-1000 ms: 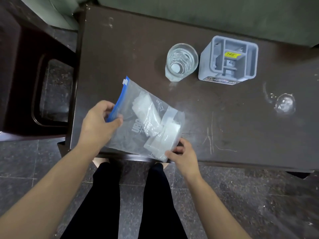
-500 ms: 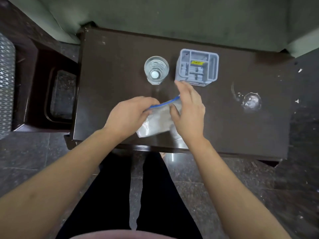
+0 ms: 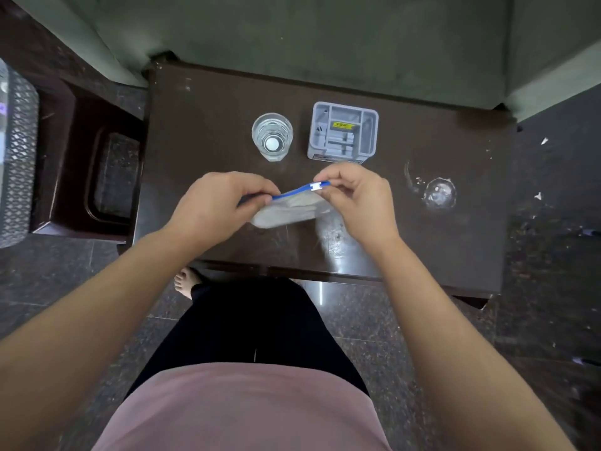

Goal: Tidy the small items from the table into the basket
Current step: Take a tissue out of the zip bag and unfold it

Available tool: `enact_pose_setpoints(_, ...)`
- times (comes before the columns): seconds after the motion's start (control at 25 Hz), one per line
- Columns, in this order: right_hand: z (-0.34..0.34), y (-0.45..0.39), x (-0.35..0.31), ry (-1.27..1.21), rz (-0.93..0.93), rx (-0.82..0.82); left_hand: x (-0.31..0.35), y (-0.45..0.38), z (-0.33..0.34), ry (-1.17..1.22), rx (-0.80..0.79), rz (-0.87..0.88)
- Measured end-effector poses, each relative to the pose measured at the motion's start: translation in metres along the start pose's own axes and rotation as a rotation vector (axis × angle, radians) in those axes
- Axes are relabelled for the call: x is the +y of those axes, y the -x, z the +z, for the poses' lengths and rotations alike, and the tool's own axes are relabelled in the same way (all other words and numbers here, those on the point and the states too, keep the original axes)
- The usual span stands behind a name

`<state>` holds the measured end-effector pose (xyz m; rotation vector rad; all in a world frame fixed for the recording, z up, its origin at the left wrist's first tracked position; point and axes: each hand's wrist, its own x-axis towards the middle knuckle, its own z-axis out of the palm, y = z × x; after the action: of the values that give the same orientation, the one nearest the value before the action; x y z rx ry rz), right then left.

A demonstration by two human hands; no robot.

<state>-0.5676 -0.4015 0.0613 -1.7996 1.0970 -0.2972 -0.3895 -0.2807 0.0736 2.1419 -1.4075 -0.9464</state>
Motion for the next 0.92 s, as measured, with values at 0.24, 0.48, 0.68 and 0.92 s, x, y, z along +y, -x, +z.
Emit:
enact_pose_setpoints(0.24,-0.026,-0.012,-0.044,-0.117,-0.044,-0.056,0.032,-0.006,-0.039,-0.044,-0.003,0.042)
enact_pose_setpoints(0.48,-0.040,0.003,-0.086,0.464,-0.371,0.170,0.045,0.012,-0.079,-0.083,0.065,0.083)
enact_pose_setpoints(0.68,-0.018,0.019,-0.119,0.673,-0.780,0.383,0.066,0.027,-0.109,0.155,0.063,0.025)
enact_pose_setpoints(0.92,-0.008,0.025,-0.147,0.606,-0.804,0.424,0.068,0.047,-0.145,0.342,-0.063,-0.022)
